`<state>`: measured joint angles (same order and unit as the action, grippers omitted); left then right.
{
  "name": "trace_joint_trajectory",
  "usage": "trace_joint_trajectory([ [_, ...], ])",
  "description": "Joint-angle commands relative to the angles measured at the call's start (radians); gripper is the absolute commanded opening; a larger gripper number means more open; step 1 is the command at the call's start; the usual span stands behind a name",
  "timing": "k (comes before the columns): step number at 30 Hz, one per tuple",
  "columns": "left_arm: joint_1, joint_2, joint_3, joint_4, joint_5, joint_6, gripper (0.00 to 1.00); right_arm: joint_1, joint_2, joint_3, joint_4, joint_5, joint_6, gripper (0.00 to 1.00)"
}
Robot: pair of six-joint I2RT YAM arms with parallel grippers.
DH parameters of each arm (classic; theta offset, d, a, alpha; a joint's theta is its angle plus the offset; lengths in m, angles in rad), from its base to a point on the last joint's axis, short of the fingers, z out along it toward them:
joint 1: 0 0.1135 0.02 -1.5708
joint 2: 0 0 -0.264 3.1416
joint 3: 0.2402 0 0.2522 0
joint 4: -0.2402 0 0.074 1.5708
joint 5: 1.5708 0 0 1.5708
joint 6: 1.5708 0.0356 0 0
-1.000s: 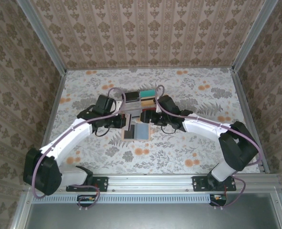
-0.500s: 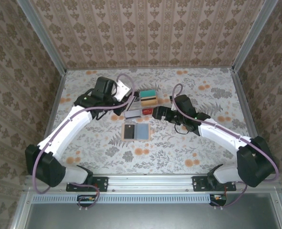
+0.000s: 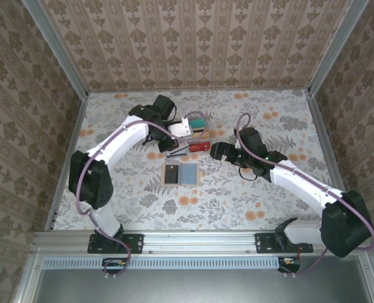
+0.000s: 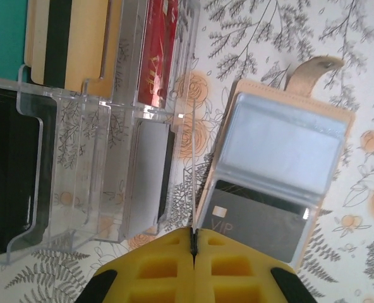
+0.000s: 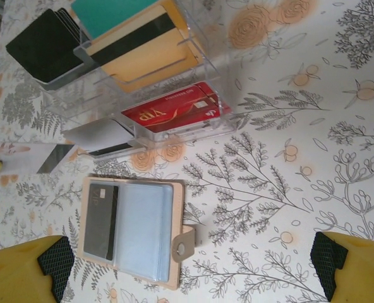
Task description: Take the credit cards out of the card holder
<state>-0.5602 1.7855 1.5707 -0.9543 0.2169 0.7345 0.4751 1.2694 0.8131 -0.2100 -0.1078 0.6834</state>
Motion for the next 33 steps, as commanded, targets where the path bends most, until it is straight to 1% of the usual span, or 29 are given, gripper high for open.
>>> trace_joint_trajectory([
  [1,0.007,0.055,0.086,-0.080,-0.036,0.126,0.00,-0.006,-0.001,0.014,-0.068,-0.003,-0.013,1.00],
  [5,0.006,0.128,0.178,-0.141,-0.055,0.173,0.00,-0.006,0.007,0.020,-0.080,-0.018,-0.011,1.00],
  [11,0.006,0.217,0.260,-0.219,-0.098,0.230,0.00,-0.006,-0.001,0.008,-0.045,-0.026,0.010,0.99],
  [16,0.006,0.251,0.279,-0.252,-0.110,0.265,0.00,-0.006,0.017,0.019,-0.043,-0.016,0.002,1.00],
  [20,0.008,0.262,0.278,-0.233,-0.095,0.282,0.00,-0.006,0.040,0.021,-0.026,-0.024,0.017,1.00],
  [24,0.008,0.282,0.288,-0.206,-0.146,0.273,0.00,-0.006,0.049,0.023,-0.021,-0.027,0.024,1.00],
  [28,0.008,0.314,0.319,-0.222,-0.145,0.275,0.00,-0.006,0.052,0.028,-0.025,-0.024,0.021,1.00],
  [33,0.006,0.356,0.373,-0.247,-0.133,0.233,0.00,-0.006,0.057,0.047,-0.037,-0.030,0.014,1.00],
])
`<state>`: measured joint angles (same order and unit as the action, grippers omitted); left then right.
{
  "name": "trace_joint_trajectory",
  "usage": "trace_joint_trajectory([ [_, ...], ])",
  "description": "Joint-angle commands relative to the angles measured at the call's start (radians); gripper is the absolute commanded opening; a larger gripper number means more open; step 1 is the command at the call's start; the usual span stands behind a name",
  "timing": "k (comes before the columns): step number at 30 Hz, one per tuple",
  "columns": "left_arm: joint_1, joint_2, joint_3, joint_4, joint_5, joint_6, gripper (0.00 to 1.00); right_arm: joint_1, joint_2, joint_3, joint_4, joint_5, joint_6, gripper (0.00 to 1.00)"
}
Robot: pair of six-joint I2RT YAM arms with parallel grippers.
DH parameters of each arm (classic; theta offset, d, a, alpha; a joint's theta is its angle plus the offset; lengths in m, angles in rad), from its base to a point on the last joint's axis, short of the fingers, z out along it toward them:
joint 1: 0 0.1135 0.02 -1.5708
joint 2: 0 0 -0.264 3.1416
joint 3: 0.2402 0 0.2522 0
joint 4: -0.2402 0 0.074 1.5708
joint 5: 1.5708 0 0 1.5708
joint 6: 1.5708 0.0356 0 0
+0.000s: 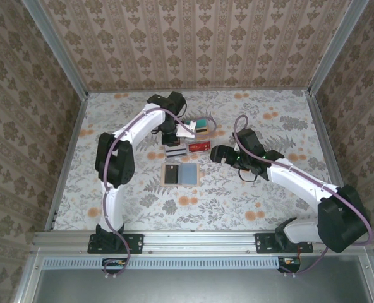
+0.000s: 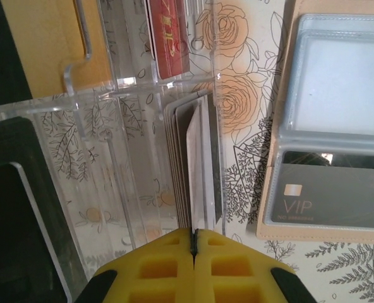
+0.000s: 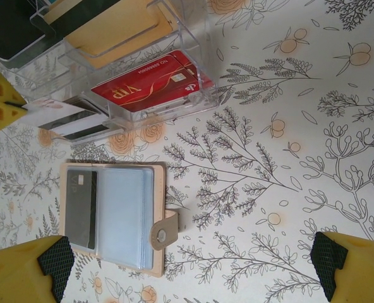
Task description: Take the credit cards out of the card holder
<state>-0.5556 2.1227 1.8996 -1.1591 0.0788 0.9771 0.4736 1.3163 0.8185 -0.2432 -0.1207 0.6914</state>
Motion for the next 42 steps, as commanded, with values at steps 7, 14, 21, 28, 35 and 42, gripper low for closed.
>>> trace_joint_trajectory([
  [7,-0.003,0.049,0.053,-0.039,-0.050,-0.030,0.04,-0.004,0.003,0.059,-0.030,-0.018,-0.016,1.00],
  [14,-0.004,0.046,0.056,-0.024,-0.033,-0.043,0.22,-0.005,-0.005,0.039,-0.015,-0.027,-0.009,1.00],
  [21,0.007,0.020,0.121,-0.040,-0.006,-0.063,0.35,-0.005,-0.011,0.037,-0.019,-0.023,-0.012,1.00],
  [28,0.048,-0.149,0.067,0.060,0.096,-0.167,0.40,0.008,-0.002,0.043,-0.040,-0.014,-0.034,1.00],
  [35,0.135,-0.419,-0.234,0.424,-0.092,-0.525,0.51,0.120,0.055,0.109,-0.085,0.082,-0.036,0.99],
  [42,0.208,-0.736,-0.623,0.658,-0.215,-0.845,0.75,0.275,0.189,0.243,-0.140,0.159,-0.062,0.98],
])
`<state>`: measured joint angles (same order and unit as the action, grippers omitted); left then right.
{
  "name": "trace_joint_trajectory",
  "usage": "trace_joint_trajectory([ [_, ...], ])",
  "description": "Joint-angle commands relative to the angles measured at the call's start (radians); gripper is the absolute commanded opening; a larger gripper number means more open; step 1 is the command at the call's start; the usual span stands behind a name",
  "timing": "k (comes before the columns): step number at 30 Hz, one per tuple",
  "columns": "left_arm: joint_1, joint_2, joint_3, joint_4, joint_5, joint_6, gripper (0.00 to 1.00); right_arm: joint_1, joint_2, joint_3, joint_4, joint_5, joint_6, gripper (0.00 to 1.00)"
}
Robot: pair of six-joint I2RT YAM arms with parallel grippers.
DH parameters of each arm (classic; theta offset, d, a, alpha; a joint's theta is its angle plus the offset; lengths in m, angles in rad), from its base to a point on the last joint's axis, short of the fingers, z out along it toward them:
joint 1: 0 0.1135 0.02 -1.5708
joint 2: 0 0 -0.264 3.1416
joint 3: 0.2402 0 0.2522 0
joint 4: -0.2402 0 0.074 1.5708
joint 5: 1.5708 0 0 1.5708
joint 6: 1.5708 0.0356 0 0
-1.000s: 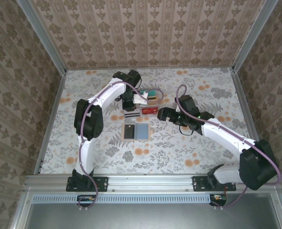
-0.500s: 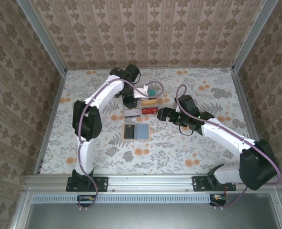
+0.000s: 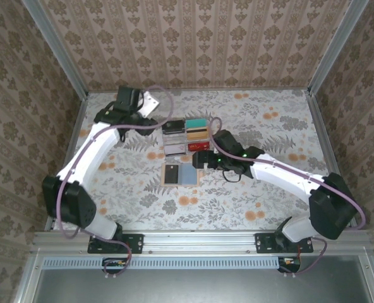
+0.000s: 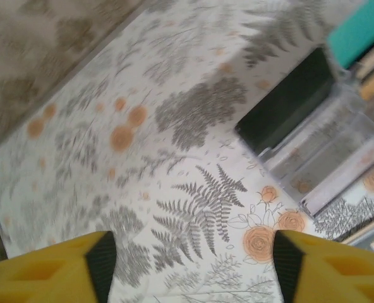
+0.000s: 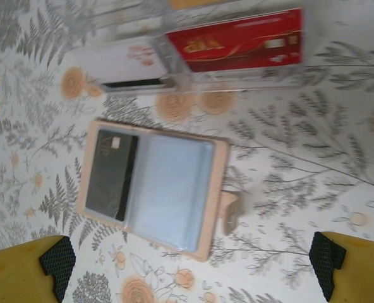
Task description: Take the credit cards out of the card holder
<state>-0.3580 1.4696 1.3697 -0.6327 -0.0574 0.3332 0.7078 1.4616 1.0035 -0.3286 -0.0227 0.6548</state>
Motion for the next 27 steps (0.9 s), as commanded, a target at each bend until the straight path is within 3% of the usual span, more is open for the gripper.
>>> trace_joint_trajectory([
  [1,0.021,-0.130,-0.149,0.155,-0.095,-0.248,0.79,0.063,0.070,0.083,-0.061,0.067,-0.025,0.97],
  [7,0.069,-0.324,-0.390,0.183,-0.115,-0.436,0.88,0.138,0.266,0.252,-0.140,0.006,-0.008,0.87],
  [11,0.085,-0.428,-0.536,0.234,-0.082,-0.513,1.00,0.144,0.358,0.296,-0.090,-0.103,0.056,0.79],
  [13,0.090,-0.467,-0.581,0.241,-0.082,-0.557,1.00,0.145,0.396,0.317,-0.081,-0.116,0.093,0.75],
  [18,0.116,-0.516,-0.639,0.234,-0.079,-0.650,1.00,0.163,0.480,0.383,-0.090,-0.123,0.172,0.67],
  [23,0.168,-0.480,-0.613,0.177,0.120,-0.706,1.00,0.167,0.543,0.416,-0.055,-0.157,0.241,0.59],
  [27,0.174,-0.469,-0.581,0.140,0.128,-0.712,1.00,0.167,0.586,0.443,-0.059,-0.154,0.267,0.59],
])
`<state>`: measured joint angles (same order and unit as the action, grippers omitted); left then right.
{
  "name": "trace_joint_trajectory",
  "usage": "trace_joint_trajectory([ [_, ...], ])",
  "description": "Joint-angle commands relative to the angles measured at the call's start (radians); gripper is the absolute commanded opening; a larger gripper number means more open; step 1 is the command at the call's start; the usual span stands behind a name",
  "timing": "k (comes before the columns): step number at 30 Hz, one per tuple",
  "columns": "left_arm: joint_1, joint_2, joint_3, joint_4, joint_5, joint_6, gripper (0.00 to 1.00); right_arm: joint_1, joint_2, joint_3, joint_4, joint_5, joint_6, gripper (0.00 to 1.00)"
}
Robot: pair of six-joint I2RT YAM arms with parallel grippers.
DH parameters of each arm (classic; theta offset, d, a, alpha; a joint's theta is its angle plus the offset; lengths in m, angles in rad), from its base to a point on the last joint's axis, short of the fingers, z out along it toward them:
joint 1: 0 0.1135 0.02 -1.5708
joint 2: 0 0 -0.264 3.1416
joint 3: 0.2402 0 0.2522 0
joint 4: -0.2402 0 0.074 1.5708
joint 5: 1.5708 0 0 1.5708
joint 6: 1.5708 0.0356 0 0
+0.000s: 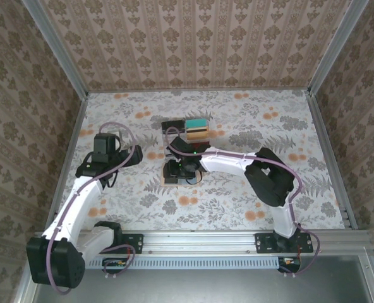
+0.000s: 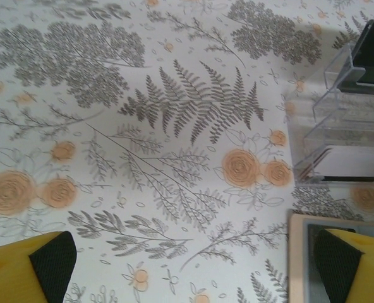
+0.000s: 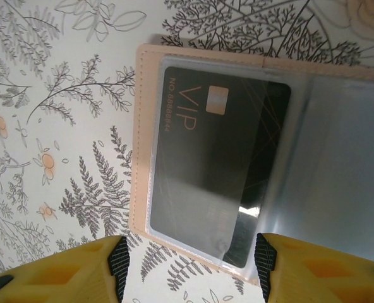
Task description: Take the credit cards out of the card holder
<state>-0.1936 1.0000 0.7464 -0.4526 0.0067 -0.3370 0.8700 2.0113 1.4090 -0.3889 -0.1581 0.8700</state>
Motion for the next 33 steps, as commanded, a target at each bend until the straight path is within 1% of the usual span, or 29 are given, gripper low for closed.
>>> trace_joint_trajectory([
  [1,0.011,0.000,0.042,-0.042,0.066,-0.039,1.00,0.004,0.048,0.044,0.001,-0.022,0.059,0.60],
  [5,0.025,0.031,0.066,-0.084,0.129,-0.023,1.00,0.007,0.069,0.055,-0.021,-0.012,0.055,0.60],
  [10,0.025,0.061,0.068,-0.070,0.189,-0.024,1.00,0.006,0.071,0.035,-0.057,0.007,0.047,0.61],
  [15,0.023,0.101,0.053,-0.027,0.301,-0.035,0.98,0.005,0.010,-0.077,-0.007,0.011,0.094,0.60],
  [18,0.018,0.122,0.034,0.001,0.325,-0.060,0.97,0.004,-0.029,-0.119,0.004,0.023,0.102,0.60],
  [21,0.005,0.136,0.007,0.041,0.341,-0.113,0.95,0.002,-0.059,-0.145,0.048,0.011,0.103,0.60],
  [24,-0.023,0.153,-0.016,0.071,0.345,-0.168,0.92,-0.010,-0.105,-0.168,0.120,-0.007,0.093,0.60],
  [28,-0.083,0.174,-0.049,0.105,0.348,-0.266,0.87,-0.035,-0.182,-0.214,0.200,-0.012,0.086,0.61],
  [31,-0.127,0.200,-0.060,0.127,0.357,-0.318,0.78,-0.058,-0.212,-0.248,0.229,-0.019,0.081,0.60],
  [33,-0.161,0.222,-0.062,0.142,0.361,-0.338,0.67,-0.069,-0.214,-0.261,0.227,-0.024,0.087,0.58],
])
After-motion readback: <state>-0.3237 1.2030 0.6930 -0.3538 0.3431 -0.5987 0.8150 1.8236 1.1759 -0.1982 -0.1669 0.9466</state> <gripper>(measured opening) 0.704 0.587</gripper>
